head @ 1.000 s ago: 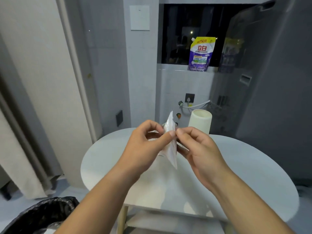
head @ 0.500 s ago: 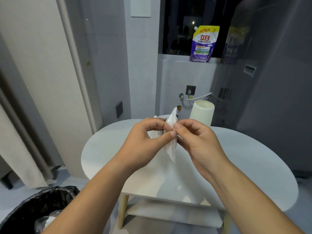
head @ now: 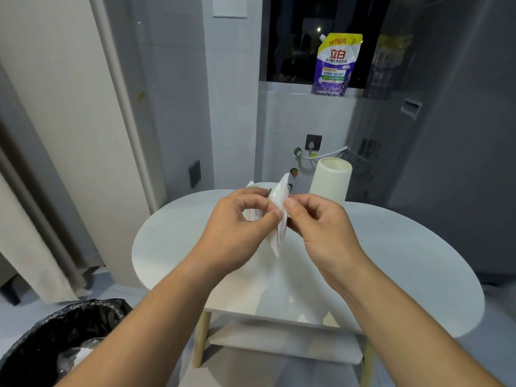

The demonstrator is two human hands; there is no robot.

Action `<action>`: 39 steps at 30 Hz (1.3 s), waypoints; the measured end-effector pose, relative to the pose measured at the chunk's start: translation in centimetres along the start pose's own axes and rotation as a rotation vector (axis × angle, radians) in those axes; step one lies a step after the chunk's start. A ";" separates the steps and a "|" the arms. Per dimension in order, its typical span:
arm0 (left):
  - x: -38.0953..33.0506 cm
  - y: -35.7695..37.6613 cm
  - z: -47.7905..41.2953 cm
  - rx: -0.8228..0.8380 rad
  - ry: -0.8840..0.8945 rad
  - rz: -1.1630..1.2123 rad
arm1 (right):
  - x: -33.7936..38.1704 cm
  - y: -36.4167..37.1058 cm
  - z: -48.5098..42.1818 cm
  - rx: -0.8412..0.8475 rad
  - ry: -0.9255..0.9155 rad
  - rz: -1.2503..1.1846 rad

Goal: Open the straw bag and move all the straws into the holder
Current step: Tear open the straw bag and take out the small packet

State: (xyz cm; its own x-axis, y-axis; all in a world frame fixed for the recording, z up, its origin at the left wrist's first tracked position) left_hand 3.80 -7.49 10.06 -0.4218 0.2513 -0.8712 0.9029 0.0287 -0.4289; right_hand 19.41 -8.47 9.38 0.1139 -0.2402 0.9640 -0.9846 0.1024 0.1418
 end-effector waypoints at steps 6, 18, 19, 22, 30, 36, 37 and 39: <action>0.3 0.6 0.3 0.000 -0.056 0.115 | 0.2 0.4 0.2 0.000 -0.036 0.058; 1.3 -0.9 0.1 -0.178 -0.129 0.255 | -0.2 -1.4 -0.1 -0.140 -0.040 0.253; 1.3 -0.9 0.1 -0.175 -0.120 0.255 | -0.1 -1.5 0.0 -0.141 -0.033 0.290; 1.0 0.0 0.4 -0.149 -0.078 0.224 | 0.0 -1.1 0.3 -0.095 -0.054 0.224; 0.4 0.4 0.6 -0.130 -0.053 0.128 | 0.8 -0.7 1.0 -0.096 -0.010 0.175; -0.1 -0.4 0.8 -0.185 -0.048 0.079 | 1.0 -0.9 1.1 -0.106 0.017 0.047; 0.0 -0.2 0.9 -0.167 -0.078 0.097 | 1.1 -1.0 1.1 -0.112 0.021 0.027; 0.9 0.2 1.1 -0.124 -0.218 0.123 | 1.3 -1.3 1.0 -0.125 0.025 -0.011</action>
State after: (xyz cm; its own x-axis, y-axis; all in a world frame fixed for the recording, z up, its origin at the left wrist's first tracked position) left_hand 3.55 -8.37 8.94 -0.3044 0.0462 -0.9514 0.9459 0.1322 -0.2962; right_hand 20.73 -9.88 10.21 0.1291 -0.2180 0.9674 -0.9593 0.2195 0.1775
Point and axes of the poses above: each hand's wrist, its own z-axis away from the middle knuckle, its own y-axis out of the palm, x = y × z, the point moved 7 cm from there along -z, towards the middle knuckle, and after that the axes turned 11 degrees about -z, right-handed, at the moved point
